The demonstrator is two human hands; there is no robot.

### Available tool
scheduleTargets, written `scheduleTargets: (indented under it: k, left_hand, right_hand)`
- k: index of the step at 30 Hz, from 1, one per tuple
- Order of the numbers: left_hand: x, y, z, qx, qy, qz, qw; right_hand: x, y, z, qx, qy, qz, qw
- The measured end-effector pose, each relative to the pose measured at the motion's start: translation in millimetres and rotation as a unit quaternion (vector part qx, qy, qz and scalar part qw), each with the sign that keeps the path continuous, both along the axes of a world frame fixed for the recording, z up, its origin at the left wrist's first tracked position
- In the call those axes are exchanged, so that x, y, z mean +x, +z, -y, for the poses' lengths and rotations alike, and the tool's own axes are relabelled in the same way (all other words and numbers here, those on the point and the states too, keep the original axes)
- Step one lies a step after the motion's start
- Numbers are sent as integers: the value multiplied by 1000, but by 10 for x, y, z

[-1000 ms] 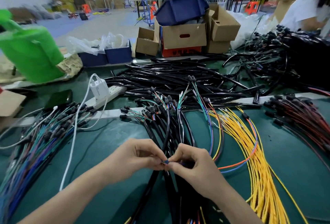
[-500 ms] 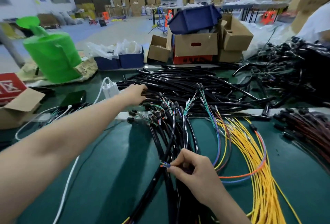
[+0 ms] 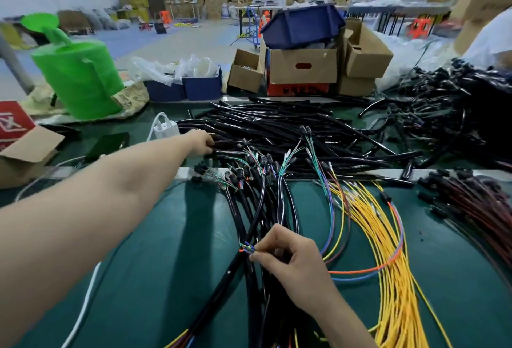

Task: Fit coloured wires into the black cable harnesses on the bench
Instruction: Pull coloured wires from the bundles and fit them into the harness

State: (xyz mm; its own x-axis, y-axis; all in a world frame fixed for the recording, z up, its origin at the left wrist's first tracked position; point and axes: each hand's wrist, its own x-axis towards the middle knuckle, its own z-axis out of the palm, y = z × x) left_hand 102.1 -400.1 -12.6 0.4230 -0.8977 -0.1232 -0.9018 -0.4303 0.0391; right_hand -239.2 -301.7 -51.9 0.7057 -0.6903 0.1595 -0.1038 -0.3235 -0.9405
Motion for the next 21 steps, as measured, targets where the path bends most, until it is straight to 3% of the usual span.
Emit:
scheduleTargets:
  k: [9,11,12,14,17,21]
  left_hand:
    - [63,30,-49,1,17,-15,1000]
    - [81,101,-38,-18,20,-78,997]
    - [75,148,-35,-46,38,-153,986]
    - [34,294,-84,-107,74,-286,949]
    - [-10,611,-112,-247,75,-374,891]
    - [-132,1266,-183,-457,31,-482,747]
  right_hand:
    - [-2,0,3,-12,-7,-16,1000]
    - [0,-6,4,-10,-8,-18,1000]
    - [-1,-8,6,-10,-9,-19,1000]
    - [-2,-6,7,-11,-7,-22,1000]
    - [3,-12,-3,-12,-9,-20,1000]
    - [8,-10,-2,-14,-18,-18,1000]
